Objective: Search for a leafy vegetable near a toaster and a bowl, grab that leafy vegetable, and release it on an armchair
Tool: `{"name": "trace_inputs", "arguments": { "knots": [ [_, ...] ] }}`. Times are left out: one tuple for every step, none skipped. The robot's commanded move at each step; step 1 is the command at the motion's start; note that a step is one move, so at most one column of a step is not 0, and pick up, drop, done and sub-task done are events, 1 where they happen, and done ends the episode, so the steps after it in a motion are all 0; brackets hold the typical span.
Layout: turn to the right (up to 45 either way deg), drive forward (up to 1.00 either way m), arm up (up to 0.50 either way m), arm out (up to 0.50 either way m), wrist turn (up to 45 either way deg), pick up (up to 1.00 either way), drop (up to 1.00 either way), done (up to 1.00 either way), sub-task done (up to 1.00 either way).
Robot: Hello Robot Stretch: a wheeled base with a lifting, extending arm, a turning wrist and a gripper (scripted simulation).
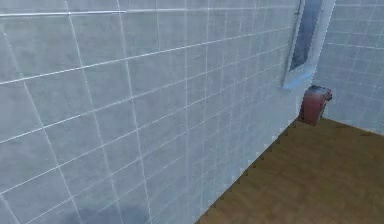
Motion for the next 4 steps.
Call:
{"name": "trace_inputs", "arguments": {
  "knots": [
    [42.0, 0.00, 0.00, 0.00, 0.0, 0.00, 0.00, 0.00, 0.00],
    [0.0, 1.00, 0.00, 0.00, 0.0, 0.00, 0.00, 0.00, 0.00],
    [0.0, 0.20, 0.00, 0.00, 0.0, 0.00, 0.00, 0.00, 0.00],
    [36.0, 0.00, 0.00, 0.00, 0.0, 0.00, 0.00, 0.00, 0.00]
  ]
}}
